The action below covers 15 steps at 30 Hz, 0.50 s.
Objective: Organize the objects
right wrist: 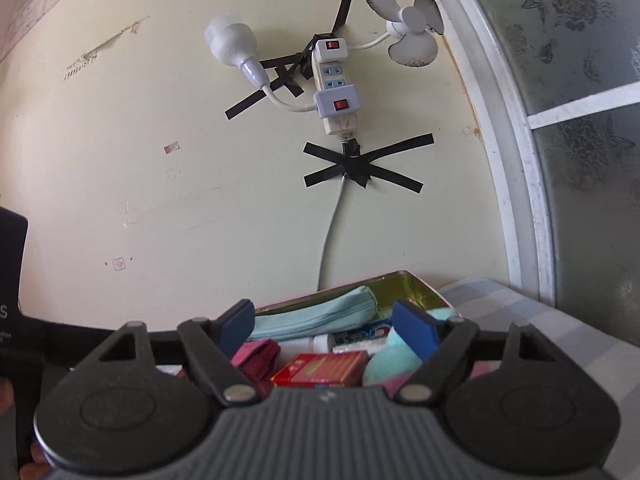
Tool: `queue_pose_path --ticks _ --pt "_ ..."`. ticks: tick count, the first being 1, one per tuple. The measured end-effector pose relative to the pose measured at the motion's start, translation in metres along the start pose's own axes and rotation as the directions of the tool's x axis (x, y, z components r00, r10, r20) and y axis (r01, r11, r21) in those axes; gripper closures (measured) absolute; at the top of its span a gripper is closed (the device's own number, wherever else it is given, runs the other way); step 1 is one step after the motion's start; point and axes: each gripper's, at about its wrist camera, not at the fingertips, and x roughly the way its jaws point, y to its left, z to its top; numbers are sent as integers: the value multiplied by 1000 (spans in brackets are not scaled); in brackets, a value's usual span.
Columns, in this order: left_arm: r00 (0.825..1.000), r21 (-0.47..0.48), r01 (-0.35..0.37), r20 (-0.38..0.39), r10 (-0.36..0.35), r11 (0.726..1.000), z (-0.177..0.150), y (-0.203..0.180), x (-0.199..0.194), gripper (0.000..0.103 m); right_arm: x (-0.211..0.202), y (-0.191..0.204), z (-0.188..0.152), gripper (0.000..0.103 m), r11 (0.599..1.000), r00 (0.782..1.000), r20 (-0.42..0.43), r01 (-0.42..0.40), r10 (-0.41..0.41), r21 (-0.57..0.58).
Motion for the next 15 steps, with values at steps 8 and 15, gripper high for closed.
queue_pose_path --ticks 8,15 --pt "1000 -31 10 -3 -10 999 -39 10 -41 17 -39 18 -25 17 1000 998 -55 -8 10 23" --pt "999 -37 -19 27 20 999 -63 16 -71 0 -68 34 -31 0 999 998 -65 -19 22 37"
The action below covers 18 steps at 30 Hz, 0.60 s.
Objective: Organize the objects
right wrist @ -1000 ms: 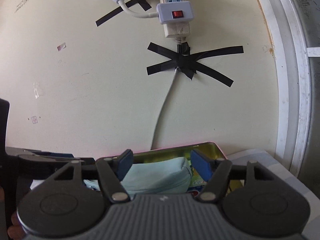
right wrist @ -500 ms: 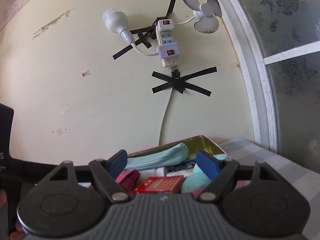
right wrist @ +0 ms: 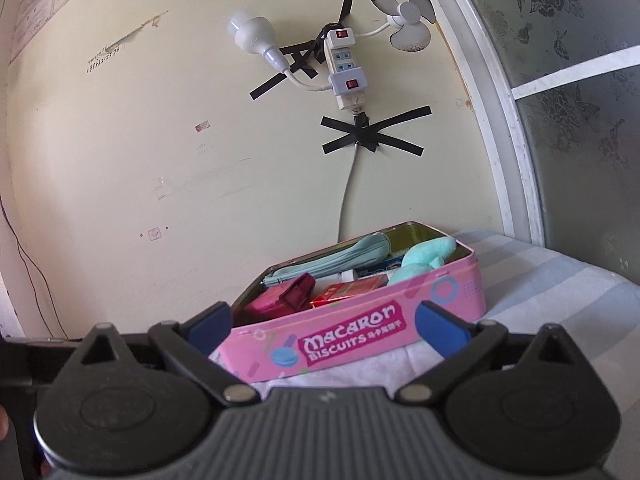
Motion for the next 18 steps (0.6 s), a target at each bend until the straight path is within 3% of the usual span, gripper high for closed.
queue_pose_path --ticks 18 --pt "998 -36 -51 -49 50 998 -31 7 -14 0 -15 26 -16 0 998 995 -95 -33 27 -59"
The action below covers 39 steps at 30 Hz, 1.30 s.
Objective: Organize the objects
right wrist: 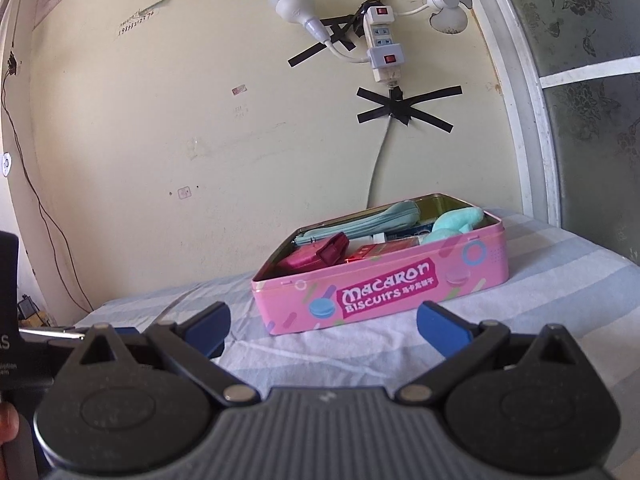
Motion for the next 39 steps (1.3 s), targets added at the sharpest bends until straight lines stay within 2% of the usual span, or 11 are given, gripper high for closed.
queue_pose_path --ticks 6,18,29,35,39 --pt "1000 -10 -13 -17 13 1000 -2 2 3 0 1 -2 -2 0 1000 1000 -14 3 -3 16" --pt "997 38 -49 -64 51 998 -4 -6 10 0 9 -9 -7 0 999 999 -37 2 0 47" --pt "994 41 -41 -100 45 998 -6 -9 16 0 16 -18 -11 0 997 998 -59 0 5 83" --pt "995 51 -38 -90 42 998 -6 -10 16 0 17 -20 -13 0 996 998 -66 1 5 93" --pt "994 54 -12 -106 17 998 -6 -12 19 0 19 -20 -14 0 996 998 -70 4 3 95"
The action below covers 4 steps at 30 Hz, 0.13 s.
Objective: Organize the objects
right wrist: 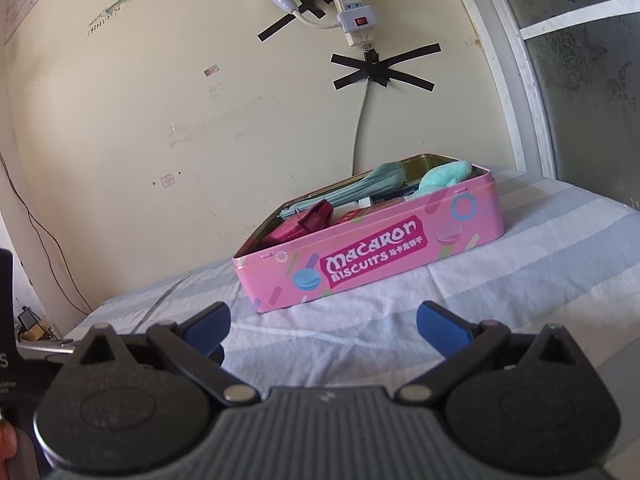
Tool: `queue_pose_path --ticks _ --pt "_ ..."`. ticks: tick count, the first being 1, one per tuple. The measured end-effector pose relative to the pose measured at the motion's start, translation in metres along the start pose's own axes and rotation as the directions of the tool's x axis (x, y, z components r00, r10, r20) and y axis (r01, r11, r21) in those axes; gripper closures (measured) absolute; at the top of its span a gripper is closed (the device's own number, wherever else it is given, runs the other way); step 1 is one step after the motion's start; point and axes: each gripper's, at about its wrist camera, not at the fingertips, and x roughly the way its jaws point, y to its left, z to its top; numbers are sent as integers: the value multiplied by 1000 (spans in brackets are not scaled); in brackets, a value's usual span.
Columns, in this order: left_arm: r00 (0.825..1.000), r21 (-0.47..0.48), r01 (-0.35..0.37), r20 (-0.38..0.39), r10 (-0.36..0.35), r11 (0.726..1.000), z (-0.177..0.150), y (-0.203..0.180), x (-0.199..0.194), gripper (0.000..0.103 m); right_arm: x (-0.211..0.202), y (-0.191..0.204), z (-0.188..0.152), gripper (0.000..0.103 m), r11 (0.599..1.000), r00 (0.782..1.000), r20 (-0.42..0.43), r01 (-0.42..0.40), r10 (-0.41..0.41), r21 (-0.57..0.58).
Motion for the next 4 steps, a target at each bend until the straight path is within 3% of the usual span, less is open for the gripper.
queue_pose_path --ticks 4 --pt "1000 -1 6 -22 -6 1000 -1 -1 6 0 3 -1 0 0 1000 1000 -7 1 -1 0"
